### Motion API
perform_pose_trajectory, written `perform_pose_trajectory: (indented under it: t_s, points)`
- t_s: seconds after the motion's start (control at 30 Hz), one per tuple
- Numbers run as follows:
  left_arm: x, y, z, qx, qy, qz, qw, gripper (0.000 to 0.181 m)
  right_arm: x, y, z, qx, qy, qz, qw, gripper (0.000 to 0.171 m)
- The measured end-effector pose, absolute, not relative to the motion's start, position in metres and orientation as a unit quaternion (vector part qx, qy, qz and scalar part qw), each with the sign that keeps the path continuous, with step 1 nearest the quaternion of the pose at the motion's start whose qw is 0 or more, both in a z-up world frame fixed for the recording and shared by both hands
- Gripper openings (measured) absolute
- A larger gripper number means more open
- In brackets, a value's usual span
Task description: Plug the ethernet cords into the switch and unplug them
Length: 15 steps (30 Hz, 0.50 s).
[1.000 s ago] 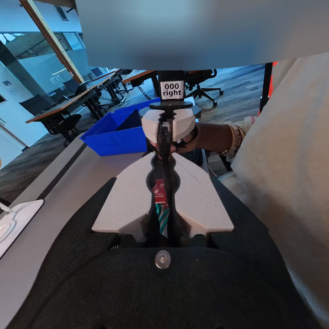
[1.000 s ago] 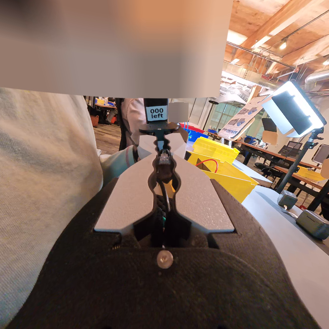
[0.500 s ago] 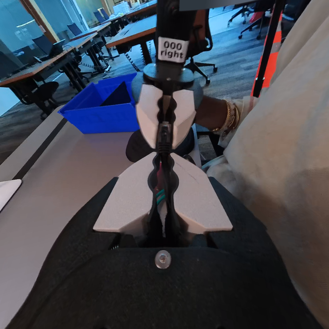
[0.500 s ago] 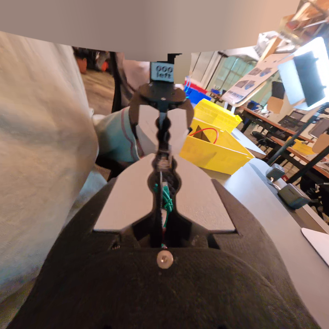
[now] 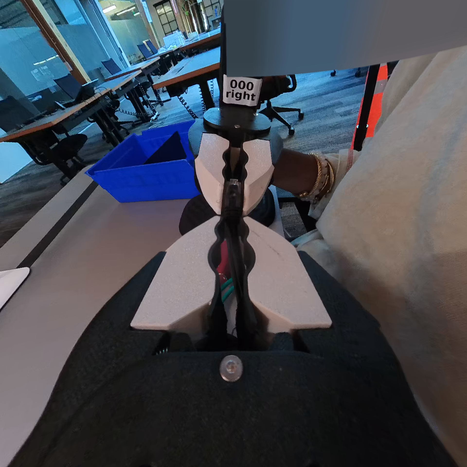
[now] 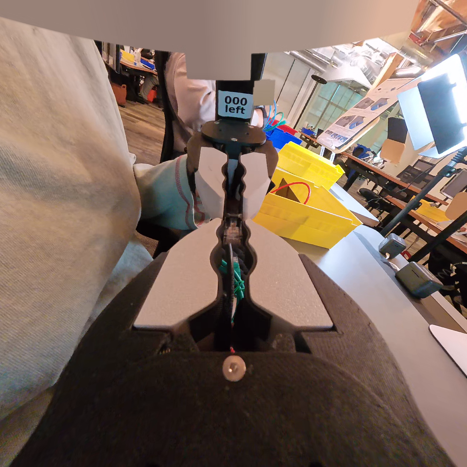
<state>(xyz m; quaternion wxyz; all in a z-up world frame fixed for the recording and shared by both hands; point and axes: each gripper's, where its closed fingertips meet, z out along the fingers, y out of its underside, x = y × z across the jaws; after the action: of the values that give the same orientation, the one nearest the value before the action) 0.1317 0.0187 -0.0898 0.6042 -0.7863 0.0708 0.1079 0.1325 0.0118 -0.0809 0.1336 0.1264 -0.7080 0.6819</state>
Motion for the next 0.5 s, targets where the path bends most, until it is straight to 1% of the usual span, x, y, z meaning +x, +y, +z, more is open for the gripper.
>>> perform_pose_trajectory:
  t_s: [0.2, 0.3, 0.4, 0.5]
  points:
    - [0.131, 0.021, -0.091, -0.786, 0.072, 0.11, 0.604, 0.011, 0.132, 0.011, -0.081, 0.124, -0.711, 0.679, 0.133, 0.013]
    - [0.128, 0.018, -0.091, -0.798, 0.056, 0.115, 0.589, 0.01, 0.128, 0.014, -0.081, 0.113, -0.719, 0.672, 0.141, 0.013]
    - [0.124, -0.011, -0.068, -0.797, 0.031, 0.158, 0.583, 0.01, 0.114, 0.03, -0.086, 0.076, -0.741, 0.648, 0.157, 0.034]
    - [0.115, -0.069, -0.035, -0.783, -0.026, 0.261, 0.564, 0.01, 0.089, 0.052, -0.123, 0.024, -0.819, 0.546, 0.174, 0.057]
